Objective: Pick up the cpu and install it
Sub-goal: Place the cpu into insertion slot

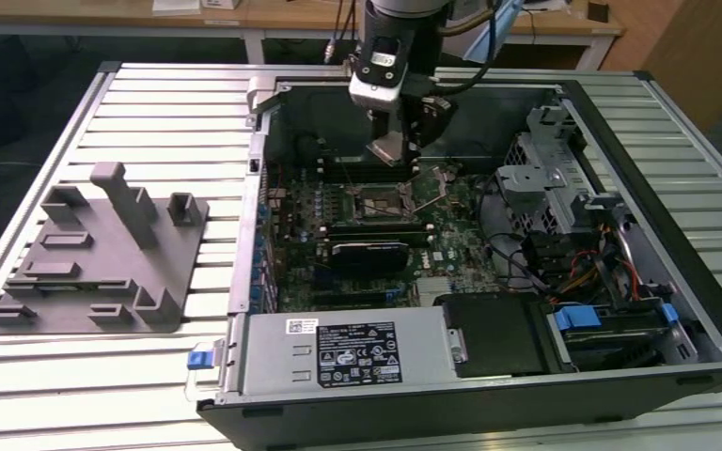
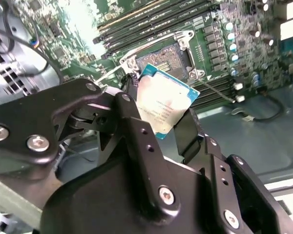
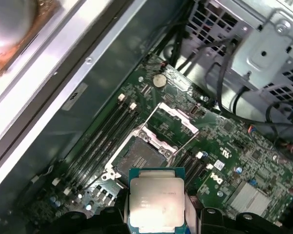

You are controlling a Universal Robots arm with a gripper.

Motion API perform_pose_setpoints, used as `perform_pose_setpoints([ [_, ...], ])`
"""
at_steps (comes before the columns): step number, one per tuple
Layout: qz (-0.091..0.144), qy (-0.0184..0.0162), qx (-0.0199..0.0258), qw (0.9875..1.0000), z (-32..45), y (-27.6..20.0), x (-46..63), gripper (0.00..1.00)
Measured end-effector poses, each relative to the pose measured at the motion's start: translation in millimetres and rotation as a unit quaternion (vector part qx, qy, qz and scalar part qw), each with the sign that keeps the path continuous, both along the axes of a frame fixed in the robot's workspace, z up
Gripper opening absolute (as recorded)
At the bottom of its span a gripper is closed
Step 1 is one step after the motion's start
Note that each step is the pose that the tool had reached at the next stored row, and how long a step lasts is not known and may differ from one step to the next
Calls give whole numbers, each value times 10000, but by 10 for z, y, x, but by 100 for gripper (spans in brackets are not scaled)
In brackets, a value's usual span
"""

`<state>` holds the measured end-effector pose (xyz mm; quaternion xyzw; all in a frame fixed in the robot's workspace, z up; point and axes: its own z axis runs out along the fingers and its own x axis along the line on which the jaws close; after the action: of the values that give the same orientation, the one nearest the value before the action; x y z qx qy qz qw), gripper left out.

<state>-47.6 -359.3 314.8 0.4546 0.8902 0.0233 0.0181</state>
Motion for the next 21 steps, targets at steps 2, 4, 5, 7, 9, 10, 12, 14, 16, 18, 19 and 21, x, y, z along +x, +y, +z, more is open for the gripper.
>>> perform_pose_setpoints([
  [2,-179,0,-1,9998,-2,0,0,54],
  [4,-359,0,0,9994,-4,0,0,54],
  [5,-450,0,-1,9990,-5,0,0,54],
  [7,-637,0,0,9980,-7,0,0,54],
  [9,-816,0,0,9967,-9,0,0,54],
  [10,-906,0,0,9959,-10,0,0,54],
  [12,-1085,0,0,9941,-12,0,0,54],
  [14,-1269,1,0,9919,-15,0,0,54],
  [16,-1447,0,0,9895,-17,0,0,54],
  [18,-1625,1,0,9867,-20,0,0,54],
  [19,-1714,1,0,9852,-21,0,0,54],
  [21,-1899,1,0,9818,-25,0,0,54],
])
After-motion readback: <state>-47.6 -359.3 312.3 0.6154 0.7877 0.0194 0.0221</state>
